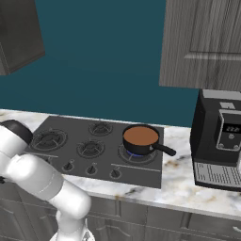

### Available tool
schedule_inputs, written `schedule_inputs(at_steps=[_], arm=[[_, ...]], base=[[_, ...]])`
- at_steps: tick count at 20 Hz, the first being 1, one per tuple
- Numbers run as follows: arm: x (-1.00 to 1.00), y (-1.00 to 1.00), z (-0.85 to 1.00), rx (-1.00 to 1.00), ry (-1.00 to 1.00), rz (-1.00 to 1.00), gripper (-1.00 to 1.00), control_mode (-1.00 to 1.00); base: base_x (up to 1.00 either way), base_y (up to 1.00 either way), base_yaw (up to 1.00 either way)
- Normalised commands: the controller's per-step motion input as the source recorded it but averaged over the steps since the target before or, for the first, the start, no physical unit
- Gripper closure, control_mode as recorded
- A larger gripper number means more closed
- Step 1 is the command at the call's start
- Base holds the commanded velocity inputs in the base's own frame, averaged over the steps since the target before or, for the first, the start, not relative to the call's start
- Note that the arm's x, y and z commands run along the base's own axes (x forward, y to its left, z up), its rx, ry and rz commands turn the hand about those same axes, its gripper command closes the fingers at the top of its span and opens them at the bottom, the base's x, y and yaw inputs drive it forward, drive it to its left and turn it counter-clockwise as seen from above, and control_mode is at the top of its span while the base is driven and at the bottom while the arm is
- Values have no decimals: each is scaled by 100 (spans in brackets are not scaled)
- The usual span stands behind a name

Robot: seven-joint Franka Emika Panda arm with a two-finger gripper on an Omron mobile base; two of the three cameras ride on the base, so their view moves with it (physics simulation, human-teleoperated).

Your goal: Pick up the sugar cube(s) and place them in the saucepan with hot chocolate.

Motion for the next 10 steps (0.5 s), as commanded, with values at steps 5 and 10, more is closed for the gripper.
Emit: schedule_inputs(at_steps=[5,10], arm=[[0,42,0,-8,0,0,-100,-100],[0,37,-1,-3,1,0,-100,-100]], base=[[0,0,0],[0,0,0]])
